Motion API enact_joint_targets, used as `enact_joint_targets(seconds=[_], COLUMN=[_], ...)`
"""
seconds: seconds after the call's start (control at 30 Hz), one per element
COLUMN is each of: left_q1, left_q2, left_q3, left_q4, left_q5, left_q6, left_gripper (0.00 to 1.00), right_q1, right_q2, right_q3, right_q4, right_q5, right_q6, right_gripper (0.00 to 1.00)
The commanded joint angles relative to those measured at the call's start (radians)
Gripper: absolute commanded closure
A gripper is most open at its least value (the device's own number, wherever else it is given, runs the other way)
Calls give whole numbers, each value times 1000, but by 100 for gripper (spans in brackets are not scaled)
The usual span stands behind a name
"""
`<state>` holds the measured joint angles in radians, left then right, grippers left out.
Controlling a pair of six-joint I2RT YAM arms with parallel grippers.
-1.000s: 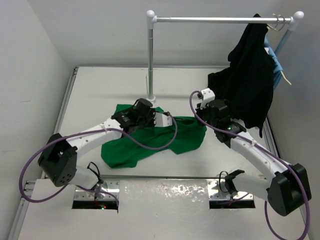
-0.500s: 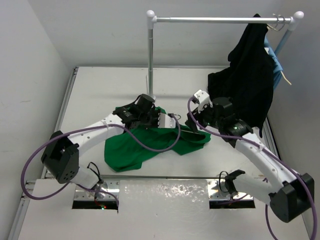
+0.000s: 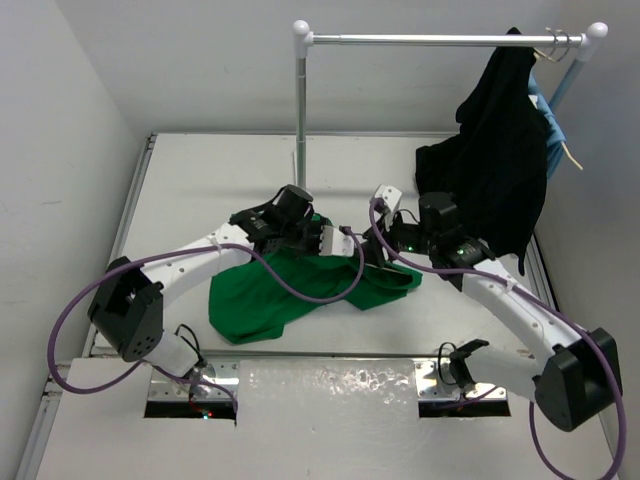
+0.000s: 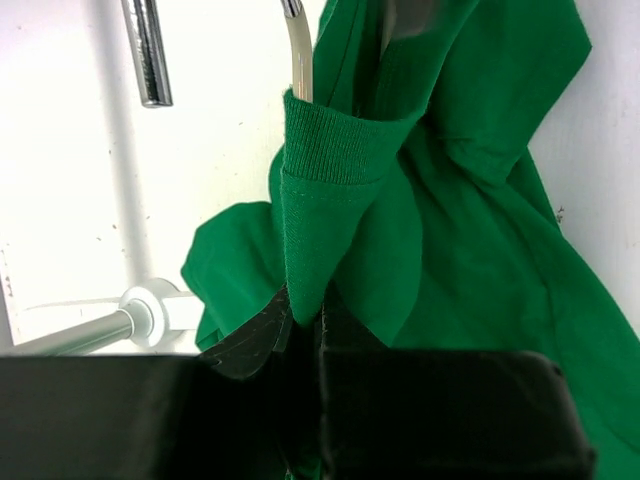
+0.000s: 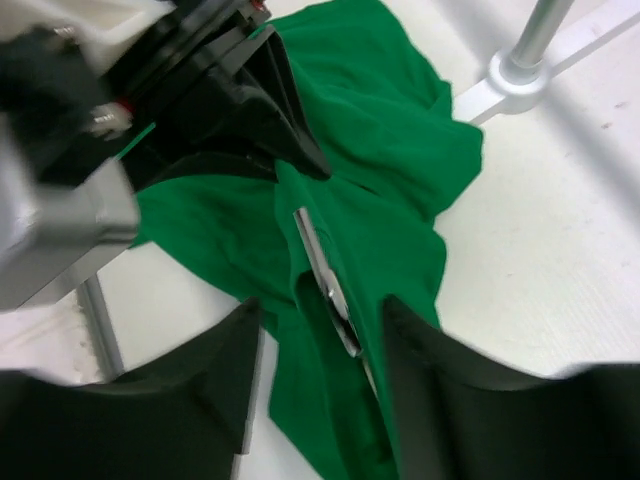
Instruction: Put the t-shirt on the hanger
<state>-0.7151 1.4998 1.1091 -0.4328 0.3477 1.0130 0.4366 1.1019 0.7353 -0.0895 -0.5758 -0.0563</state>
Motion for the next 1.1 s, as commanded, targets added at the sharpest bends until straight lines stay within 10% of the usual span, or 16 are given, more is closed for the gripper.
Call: enact_joint_targets(seconds=[0.0, 0.2, 0.4, 0.53, 0.73, 1.07], left_q1=[-6, -4, -3, 17, 57, 57], left_q2=[-15, -21, -23, -32, -35, -19], left_q3=[32, 31, 37, 51, 41, 55], left_q4=[26, 19, -12, -29, -5, -1], left_q5=[62, 70, 114, 152, 154, 163], left_q6=[7, 13, 39, 33, 16, -14], left_gripper=[100, 100, 100, 100, 100, 100], right_q1=[4, 4, 5, 2, 2, 8], right_q2=[50, 69, 15, -11, -209, -150], right_q3=[35, 30, -14, -7, -141, -232], right_q4=[105, 114, 163, -7, 2, 10], right_q5=[-59, -70, -44, 31, 102, 122], right_q6=[33, 41, 88, -28, 10, 46], right_gripper=[55, 100, 98, 50, 89, 82])
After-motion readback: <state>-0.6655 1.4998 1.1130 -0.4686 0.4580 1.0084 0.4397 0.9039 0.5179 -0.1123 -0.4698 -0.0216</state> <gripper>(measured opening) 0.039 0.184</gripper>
